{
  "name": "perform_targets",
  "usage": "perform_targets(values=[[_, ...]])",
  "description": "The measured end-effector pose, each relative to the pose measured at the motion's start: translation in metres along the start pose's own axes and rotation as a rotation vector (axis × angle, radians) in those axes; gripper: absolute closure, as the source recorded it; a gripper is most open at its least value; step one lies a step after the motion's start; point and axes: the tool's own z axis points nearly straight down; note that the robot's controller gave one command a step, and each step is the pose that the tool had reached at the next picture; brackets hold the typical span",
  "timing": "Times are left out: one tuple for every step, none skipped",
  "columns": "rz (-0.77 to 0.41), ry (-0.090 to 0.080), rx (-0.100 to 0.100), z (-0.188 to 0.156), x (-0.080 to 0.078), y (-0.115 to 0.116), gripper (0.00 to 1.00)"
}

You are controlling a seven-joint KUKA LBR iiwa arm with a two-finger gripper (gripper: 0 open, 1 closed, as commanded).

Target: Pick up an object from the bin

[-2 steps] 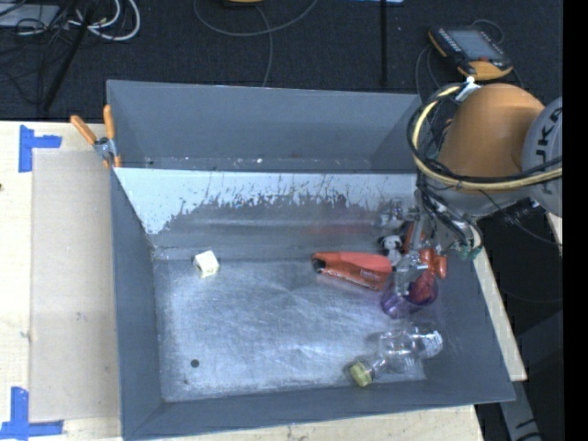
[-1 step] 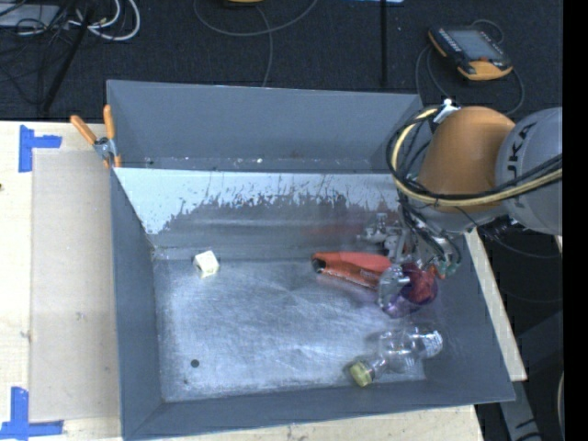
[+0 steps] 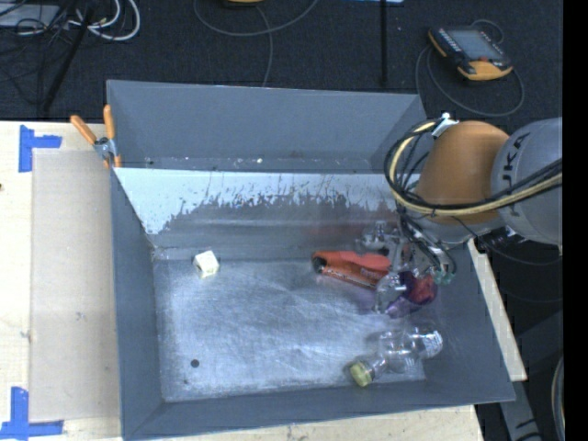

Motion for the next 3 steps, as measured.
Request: perform_targets(values=[[0.141,0.002,0.003,0.023,-0.009,-0.004,1.0],[0.14,0.002,0.003,0.023,-0.009,-0.004,1.0],[0.128,0.006,0.002,-0.165,-0.015,0.025,1.0]])
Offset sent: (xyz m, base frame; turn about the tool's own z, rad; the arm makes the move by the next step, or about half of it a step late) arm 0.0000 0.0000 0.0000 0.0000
